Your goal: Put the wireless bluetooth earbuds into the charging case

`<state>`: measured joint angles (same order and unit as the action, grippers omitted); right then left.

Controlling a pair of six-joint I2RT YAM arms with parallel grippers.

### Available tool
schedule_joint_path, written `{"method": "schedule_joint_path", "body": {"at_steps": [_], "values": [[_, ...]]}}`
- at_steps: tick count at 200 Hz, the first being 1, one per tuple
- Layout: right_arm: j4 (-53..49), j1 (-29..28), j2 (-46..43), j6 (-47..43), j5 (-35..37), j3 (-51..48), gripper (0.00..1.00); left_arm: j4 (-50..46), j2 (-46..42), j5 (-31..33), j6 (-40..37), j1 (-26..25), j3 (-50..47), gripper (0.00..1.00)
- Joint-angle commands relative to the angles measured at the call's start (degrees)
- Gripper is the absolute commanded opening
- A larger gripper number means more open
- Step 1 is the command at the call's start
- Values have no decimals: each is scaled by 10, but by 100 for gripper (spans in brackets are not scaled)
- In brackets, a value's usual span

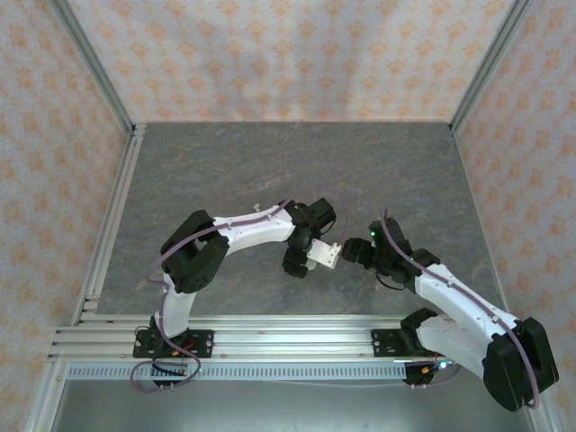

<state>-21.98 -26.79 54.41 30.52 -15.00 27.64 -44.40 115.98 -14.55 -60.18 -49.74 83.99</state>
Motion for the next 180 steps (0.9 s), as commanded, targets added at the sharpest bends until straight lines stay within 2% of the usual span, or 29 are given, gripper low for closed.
{"method": "schedule_joint_path", "body": {"at_steps": [1, 37, 70, 104, 138, 180], "values": [[23, 4, -4, 17, 5, -10, 77, -1, 14, 1, -11, 2, 19, 81], [35, 4, -8, 33, 5, -21, 78, -4, 25, -39, 16, 21, 29, 61], [66, 5, -17, 51, -20, -32, 78, 19, -15, -83, 43, 43, 0, 36], [141, 5, -18, 84, -90, -42, 77, 31, -62, -97, 73, 55, -32, 34], [234, 0, -23, 153, -164, -58, 78, 39, -157, -107, 118, 67, -61, 34], [262, -58, -67, 188, -151, -32, 78, 49, -242, -156, 160, 71, -95, 34]]}}
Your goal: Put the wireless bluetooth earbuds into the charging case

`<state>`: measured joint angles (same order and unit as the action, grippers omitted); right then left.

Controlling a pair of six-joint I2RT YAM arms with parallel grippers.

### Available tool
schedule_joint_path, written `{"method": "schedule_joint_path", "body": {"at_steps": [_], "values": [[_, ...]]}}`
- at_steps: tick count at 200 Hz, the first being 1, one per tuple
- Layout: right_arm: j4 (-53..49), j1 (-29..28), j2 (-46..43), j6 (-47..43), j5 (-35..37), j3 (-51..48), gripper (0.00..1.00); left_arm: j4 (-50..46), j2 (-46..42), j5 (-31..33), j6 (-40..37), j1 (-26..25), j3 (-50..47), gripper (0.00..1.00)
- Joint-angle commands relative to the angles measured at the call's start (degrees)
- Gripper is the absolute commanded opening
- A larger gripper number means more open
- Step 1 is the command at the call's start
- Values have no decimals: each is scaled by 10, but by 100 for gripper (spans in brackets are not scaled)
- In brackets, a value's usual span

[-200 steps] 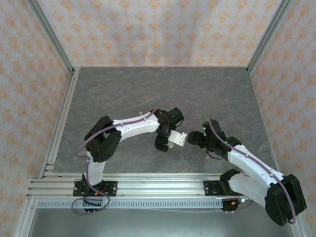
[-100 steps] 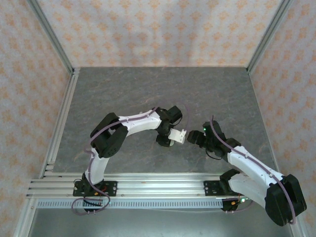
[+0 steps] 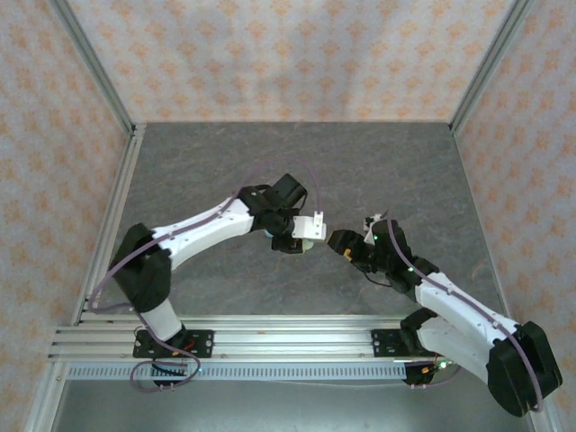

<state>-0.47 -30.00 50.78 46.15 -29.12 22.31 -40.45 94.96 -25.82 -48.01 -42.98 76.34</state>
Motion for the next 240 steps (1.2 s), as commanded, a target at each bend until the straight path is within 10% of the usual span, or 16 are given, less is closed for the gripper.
{"method": "schedule_joint_path", "body": {"at_steps": [1, 128, 189, 240], "values": [[47, -27, -32, 31, -9, 23, 78, 9, -33, -44, 39, 4, -19, 34], [-8, -115, 22, -10, -21, 124, 67, 24, -110, -100, 92, 4, -23, 35], [21, -117, 21, 31, -40, 131, 25, 76, -170, -92, 132, 4, -75, 38], [74, -117, 20, 103, -33, 131, 14, 191, -272, -55, 242, 26, -159, 79]]}}
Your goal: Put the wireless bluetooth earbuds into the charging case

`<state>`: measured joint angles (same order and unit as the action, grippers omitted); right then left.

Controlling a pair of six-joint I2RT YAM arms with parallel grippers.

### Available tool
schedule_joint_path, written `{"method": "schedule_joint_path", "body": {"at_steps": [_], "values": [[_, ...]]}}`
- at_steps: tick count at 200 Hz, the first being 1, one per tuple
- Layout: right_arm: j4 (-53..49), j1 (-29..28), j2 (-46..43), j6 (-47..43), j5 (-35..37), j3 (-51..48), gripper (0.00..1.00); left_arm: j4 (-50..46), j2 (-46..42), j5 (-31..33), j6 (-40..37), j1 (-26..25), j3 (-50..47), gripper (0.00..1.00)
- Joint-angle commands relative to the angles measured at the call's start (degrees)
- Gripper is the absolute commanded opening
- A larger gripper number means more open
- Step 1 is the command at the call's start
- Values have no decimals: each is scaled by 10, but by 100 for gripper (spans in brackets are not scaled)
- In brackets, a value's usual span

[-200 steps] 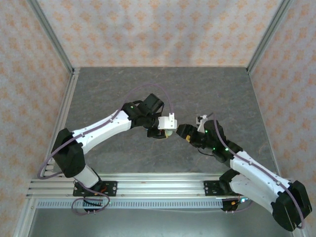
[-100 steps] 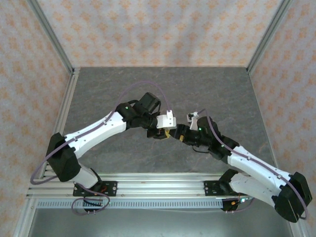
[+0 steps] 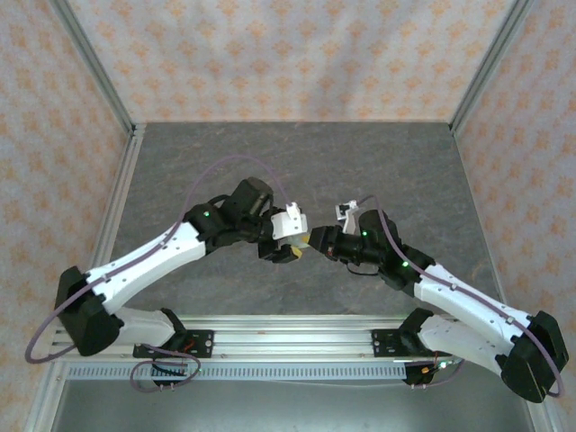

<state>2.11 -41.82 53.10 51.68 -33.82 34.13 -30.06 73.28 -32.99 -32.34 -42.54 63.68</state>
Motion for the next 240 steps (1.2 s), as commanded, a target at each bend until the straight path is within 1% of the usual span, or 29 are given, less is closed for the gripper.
{"method": "schedule_joint_path", "body": {"at_steps": [1, 19, 29, 45, 55, 69, 91, 120, 141, 149, 162, 172, 184, 206, 219, 240], "values": [[49, 1, -2, 49, 14, 13, 14, 90, -57, 15, 90, 25, -35, 79], [63, 1, 22, 73, 8, 29, 14, 169, -105, -30, 175, 68, -88, 86], [63, 1, 47, 80, -6, 48, 14, 214, -138, -35, 210, 80, -127, 88], [81, 1, 92, 94, -39, 84, 13, 262, -186, -37, 239, 98, -187, 89], [115, 2, 118, 117, -58, 98, 13, 281, -211, -46, 254, 113, -214, 90], [173, 2, 151, 153, -79, 113, 13, 313, -237, -75, 289, 141, -239, 90], [254, 14, 200, 205, -103, 131, 12, 384, -239, -118, 348, 173, -257, 90], [363, 45, 231, 283, -130, 129, 11, 396, -209, -154, 351, 189, -237, 88], [407, 73, 228, 320, -149, 114, 10, 412, -161, -206, 383, 210, -206, 82], [415, 85, 223, 328, -157, 109, 11, 428, -146, -218, 389, 214, -203, 81], [417, 98, 215, 333, -173, 103, 10, 449, -136, -219, 386, 214, -204, 81], [415, 106, 209, 331, -187, 101, 11, 457, -131, -221, 377, 214, -203, 81], [414, 111, 204, 335, -203, 99, 11, 458, -122, -239, 367, 214, -193, 80], [413, 114, 200, 334, -228, 101, 11, 460, -105, -268, 359, 214, -176, 73], [417, 114, 199, 333, -237, 101, 11, 466, -103, -267, 359, 214, -173, 71], [427, 114, 197, 335, -246, 98, 11, 473, -102, -264, 359, 214, -167, 72]]}}
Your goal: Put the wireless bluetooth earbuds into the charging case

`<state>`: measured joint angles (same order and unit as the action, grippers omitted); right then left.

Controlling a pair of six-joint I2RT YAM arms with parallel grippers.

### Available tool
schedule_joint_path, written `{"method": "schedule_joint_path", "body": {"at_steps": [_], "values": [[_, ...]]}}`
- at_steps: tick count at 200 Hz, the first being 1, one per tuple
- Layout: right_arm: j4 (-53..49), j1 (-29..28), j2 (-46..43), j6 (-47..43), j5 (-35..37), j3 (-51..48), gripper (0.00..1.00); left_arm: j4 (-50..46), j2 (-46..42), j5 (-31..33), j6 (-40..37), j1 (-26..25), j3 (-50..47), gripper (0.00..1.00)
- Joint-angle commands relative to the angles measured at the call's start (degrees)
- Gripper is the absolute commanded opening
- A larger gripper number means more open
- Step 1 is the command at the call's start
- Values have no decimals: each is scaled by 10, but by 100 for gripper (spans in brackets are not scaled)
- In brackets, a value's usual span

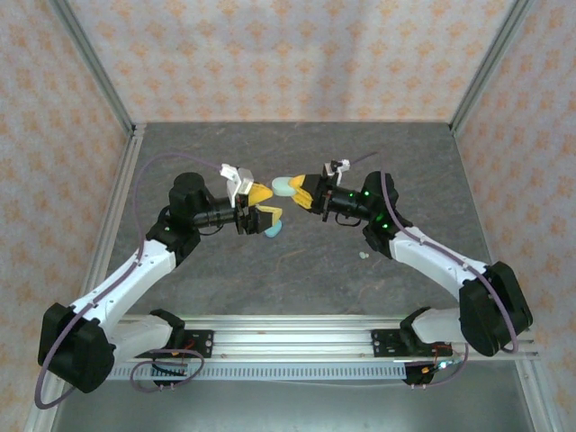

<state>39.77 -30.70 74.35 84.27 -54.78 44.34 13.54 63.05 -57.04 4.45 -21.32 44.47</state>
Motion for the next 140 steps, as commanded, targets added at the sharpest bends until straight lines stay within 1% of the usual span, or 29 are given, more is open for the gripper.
{"method": "schedule_joint_path", "body": {"at_steps": [1, 38, 56, 77, 95, 118, 140], "values": [[51, 3, -15, 10, -37, -5, 11, 37, 1, -24, -9, 2, 25, 72], [84, 3, -12, 29, -51, -14, 11, 44, 17, -40, -8, 4, 37, 71], [88, 3, -12, 29, -56, -15, 11, 49, 21, -52, -5, 3, 44, 67], [95, 2, -10, 32, -60, -15, 11, 40, 27, -61, -10, 4, 55, 57], [103, 3, -9, 36, -63, -16, 12, 40, 30, -64, -8, 3, 58, 54], [117, 2, -2, 44, -62, -22, 13, 45, 34, -68, -3, 3, 62, 48], [158, 1, 8, 69, -60, -30, 13, 49, 38, -69, -1, 3, 64, 48]]}}
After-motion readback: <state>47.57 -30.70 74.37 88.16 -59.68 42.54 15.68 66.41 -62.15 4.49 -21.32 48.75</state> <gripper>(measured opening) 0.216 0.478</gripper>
